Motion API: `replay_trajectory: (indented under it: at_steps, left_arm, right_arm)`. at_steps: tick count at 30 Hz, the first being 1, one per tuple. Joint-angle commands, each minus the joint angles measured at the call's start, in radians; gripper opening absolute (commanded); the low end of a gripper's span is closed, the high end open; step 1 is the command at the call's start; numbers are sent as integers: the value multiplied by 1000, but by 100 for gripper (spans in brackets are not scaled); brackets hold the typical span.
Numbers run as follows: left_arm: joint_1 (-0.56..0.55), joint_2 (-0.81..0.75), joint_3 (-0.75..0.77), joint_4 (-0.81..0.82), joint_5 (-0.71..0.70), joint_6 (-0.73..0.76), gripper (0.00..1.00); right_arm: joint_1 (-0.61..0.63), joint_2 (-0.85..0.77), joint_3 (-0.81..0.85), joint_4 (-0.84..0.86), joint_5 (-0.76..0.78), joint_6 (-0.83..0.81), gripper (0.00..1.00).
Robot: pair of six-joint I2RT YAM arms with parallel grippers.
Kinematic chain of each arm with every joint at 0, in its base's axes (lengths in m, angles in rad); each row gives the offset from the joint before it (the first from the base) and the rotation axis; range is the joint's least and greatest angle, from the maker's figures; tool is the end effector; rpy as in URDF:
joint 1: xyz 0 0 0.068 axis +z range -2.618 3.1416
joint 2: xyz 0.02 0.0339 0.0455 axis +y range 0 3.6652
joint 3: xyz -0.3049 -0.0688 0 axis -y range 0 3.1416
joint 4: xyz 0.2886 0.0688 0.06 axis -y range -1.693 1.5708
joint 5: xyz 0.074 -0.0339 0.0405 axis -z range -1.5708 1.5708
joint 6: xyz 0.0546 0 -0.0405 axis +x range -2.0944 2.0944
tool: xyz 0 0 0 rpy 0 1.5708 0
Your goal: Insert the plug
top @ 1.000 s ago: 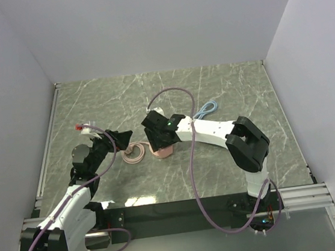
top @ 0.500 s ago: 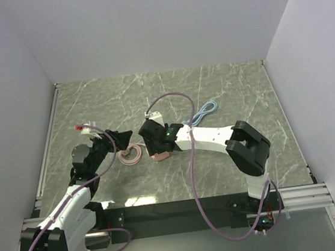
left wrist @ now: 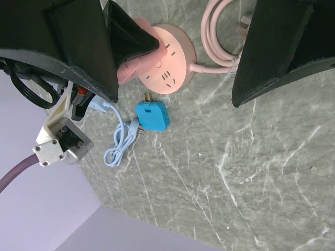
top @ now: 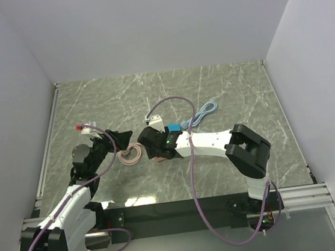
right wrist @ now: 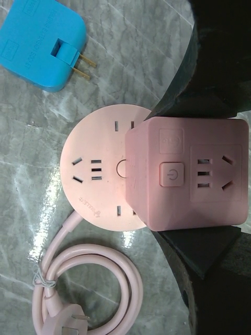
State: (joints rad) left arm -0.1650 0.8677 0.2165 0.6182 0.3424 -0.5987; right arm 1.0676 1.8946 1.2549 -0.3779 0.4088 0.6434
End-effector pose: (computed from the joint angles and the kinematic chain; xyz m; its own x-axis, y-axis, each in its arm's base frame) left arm 0.2082 -0.0533 0.2147 -0.3006 -0.4881 -0.8194 0.3829 0.7251 -0.5724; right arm 0.2358 0.3834 0.1728 -0.7501 -0.2211 -0.6233 -0.3164 0.9476 0.0446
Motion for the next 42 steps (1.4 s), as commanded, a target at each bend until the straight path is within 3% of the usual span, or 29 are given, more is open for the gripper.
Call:
replay_trajectory:
  at_steps: [1,8,13,17,22,28,30,42]
  left_arm:
    - [5,-2,-2,22,3,-6,96]
    - [5,-13,-5,15,-6,-3,96]
    - [5,-4,-3,21,-2,-3,96]
    - [5,-1,-2,20,-6,2,96]
    - [5,-18,-6,15,-19,10,96]
    - [5,-45,-9,2,-32,13,96]
    - [5,-45,-12,12,-25,13,97]
    - [-10,-38,-19,51,-26,33,99]
  right_arm:
    - [95,184,-129,-110,-375,160,0]
    - [94,190,-186,-46,-430,167,0]
    - [83,159,-140,-56,-410,125,0]
    - [71,146,-57,-99,-354,79,27]
    - [49,75,3,-167,-243,32,50]
    - [14,-41,6,-125,-182,-25,65]
    - [-7,-64,0,-95,-188,-45,88]
    - [-93,-216,6,-38,-165,-157,90]
